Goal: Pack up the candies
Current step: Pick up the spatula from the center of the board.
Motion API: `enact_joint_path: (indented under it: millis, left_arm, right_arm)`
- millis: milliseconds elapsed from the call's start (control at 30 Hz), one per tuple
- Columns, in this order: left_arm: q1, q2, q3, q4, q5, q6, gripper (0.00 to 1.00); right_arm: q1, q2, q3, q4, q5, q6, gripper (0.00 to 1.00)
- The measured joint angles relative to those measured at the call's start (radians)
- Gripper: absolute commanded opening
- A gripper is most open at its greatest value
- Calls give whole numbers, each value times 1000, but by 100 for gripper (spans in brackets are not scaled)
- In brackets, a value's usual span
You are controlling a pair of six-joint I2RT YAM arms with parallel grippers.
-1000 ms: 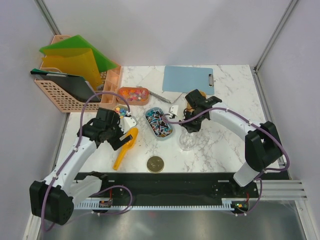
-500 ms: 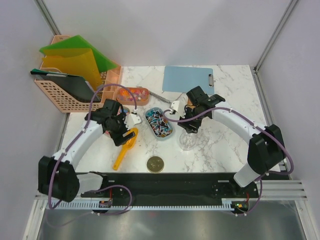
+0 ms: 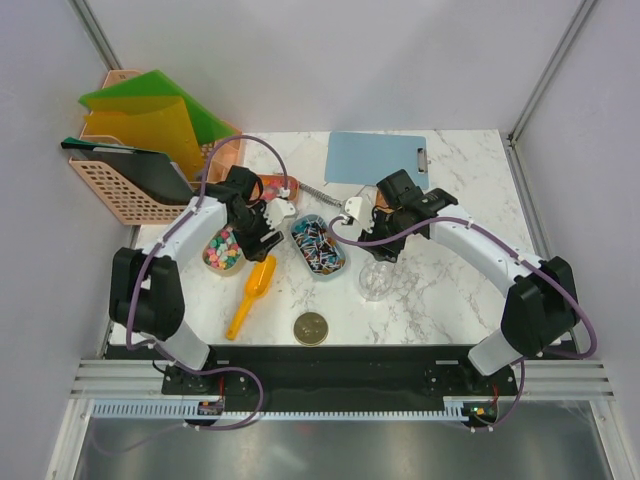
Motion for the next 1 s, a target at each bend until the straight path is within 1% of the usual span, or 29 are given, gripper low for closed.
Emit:
enact_joint_path:
  millis: [67,133,233,433,633,867,1000]
  left_arm:
    - [0,31,17,-1,2,0,75]
    - [0,56,31,-7,0,1,72]
    - [2,81,45,-29,-10,1,71]
    - [13,65,35,-67,-57,-24,70]
    - [15,60,17,-85,-69,-151,65]
    - [15,60,-8,-76,-83,-300,61]
    - [15,63,-43,-66,-95,-349,55]
  right_arm:
    - [0,0,0,1,3,0,62]
    - [0,0,0,0,6,-1,62]
    - [0,0,0,0,11,-2,62]
    - [0,0,0,1,17,-3,61]
    - [0,0,0,0,16,-5,61]
    - [0,0,0,-3,19,-23,61]
    - [0,0,0,-4,19,-27,61]
